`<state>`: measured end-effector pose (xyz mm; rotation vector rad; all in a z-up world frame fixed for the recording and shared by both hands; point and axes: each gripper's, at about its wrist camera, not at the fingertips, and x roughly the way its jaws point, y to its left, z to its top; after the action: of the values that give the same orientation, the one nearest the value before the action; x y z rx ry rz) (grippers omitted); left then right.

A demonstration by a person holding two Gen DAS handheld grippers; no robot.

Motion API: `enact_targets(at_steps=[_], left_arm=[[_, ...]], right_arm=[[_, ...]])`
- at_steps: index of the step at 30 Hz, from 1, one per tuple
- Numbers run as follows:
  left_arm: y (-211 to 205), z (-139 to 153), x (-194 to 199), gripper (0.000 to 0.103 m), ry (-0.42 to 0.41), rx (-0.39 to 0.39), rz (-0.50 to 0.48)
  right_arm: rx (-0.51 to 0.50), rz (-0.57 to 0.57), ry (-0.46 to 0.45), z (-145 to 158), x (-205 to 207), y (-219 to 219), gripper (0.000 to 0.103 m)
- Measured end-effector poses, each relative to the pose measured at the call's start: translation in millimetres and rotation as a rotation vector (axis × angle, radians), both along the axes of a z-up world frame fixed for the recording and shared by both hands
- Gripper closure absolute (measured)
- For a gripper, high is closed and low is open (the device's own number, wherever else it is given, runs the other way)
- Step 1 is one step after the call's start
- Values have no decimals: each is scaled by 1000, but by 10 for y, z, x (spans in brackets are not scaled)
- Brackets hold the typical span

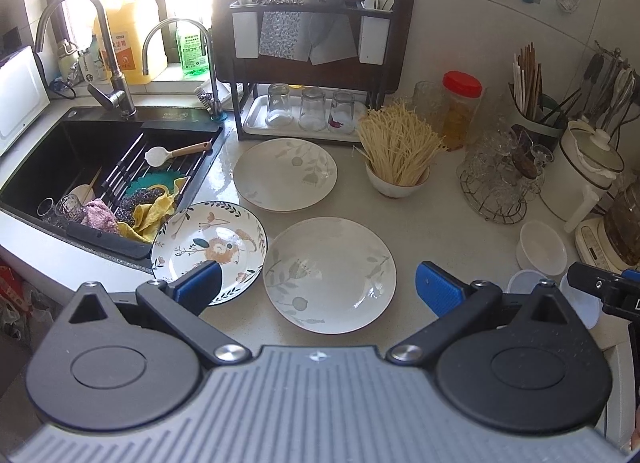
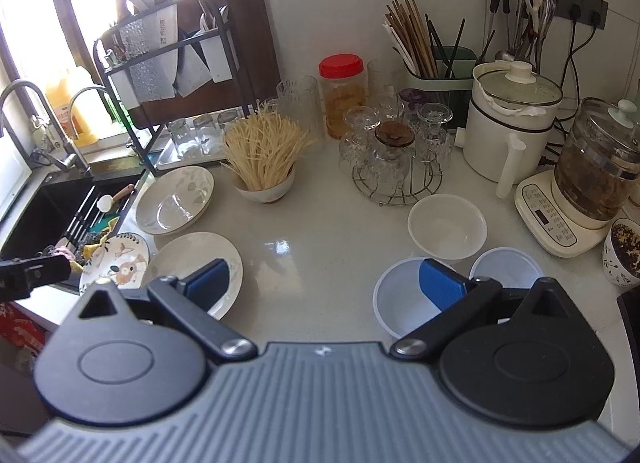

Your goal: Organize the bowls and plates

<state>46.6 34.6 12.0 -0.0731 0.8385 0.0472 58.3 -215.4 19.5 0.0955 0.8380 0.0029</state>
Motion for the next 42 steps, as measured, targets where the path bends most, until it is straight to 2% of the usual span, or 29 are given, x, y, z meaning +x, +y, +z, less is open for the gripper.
enact_targets(at_steps=[24, 42], left_arm=[[-4, -100, 111, 0, 26, -29, -79], [-64, 29, 112, 0, -18, -1, -124]], right_arm=[[-20, -39, 51, -62, -47, 52, 0], [-21, -57, 1, -22, -74, 82, 0]])
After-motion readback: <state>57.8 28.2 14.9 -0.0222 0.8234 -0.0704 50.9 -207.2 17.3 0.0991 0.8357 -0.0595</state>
